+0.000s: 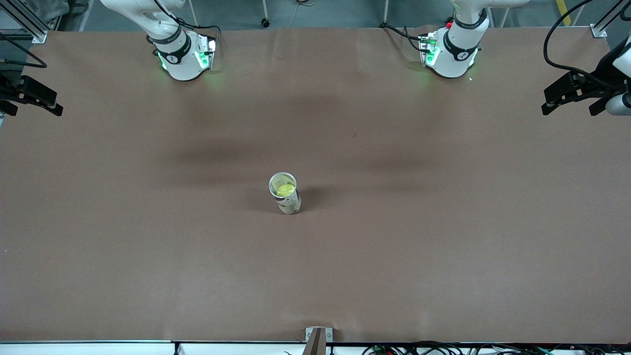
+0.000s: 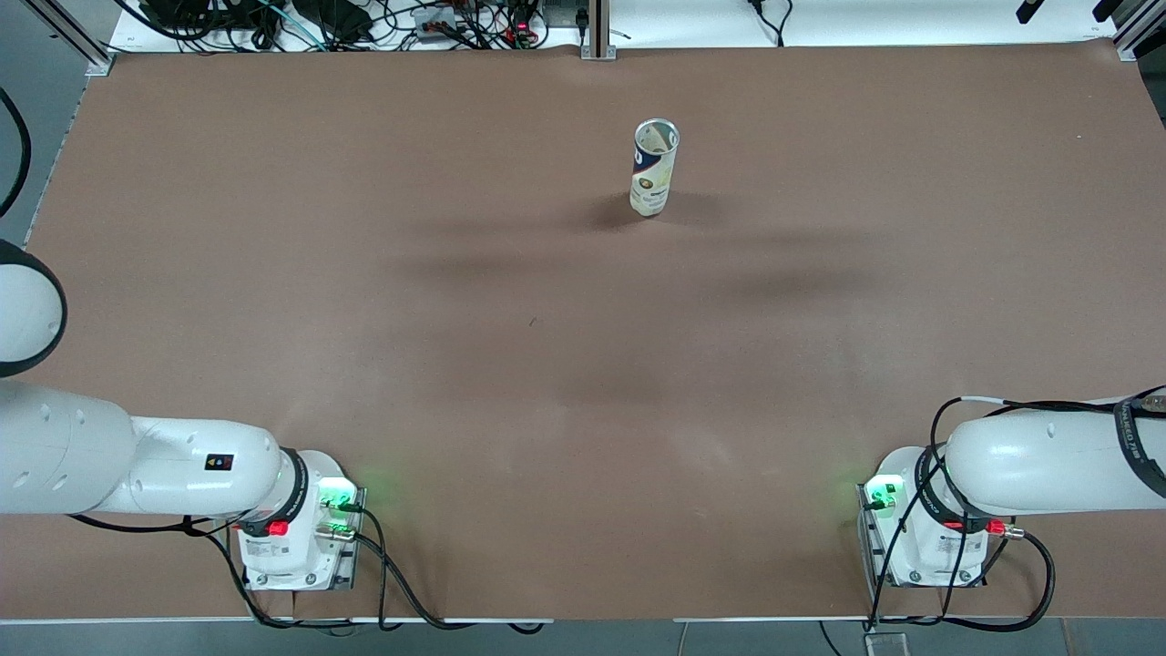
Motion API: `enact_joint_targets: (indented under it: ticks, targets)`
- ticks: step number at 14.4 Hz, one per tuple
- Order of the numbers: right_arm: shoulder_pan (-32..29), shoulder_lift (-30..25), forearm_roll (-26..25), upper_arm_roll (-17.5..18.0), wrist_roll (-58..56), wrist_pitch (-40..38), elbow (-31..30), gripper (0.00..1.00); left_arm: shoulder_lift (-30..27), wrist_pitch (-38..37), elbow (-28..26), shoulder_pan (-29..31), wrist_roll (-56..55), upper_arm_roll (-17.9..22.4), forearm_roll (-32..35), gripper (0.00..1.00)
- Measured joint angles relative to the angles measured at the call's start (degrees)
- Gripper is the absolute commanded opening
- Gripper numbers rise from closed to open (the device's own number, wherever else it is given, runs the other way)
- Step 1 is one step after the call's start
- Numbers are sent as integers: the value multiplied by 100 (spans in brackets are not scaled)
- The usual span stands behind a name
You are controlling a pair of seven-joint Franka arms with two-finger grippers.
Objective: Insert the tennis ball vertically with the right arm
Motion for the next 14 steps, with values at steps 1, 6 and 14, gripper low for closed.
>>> enact_joint_targets:
  ticks: [1, 6, 14]
  targets:
    - [0, 1, 1, 1, -1, 24, -14, 100, 8, 0, 2, 0, 0, 0, 0, 100]
    - [-18, 1, 1, -6, -4, 162, -87, 100, 12, 0, 13, 1, 0, 0, 0, 100]
    - [-18, 0, 1, 1, -310, 3, -95, 100, 12, 0, 23, 8, 0, 9, 0, 100]
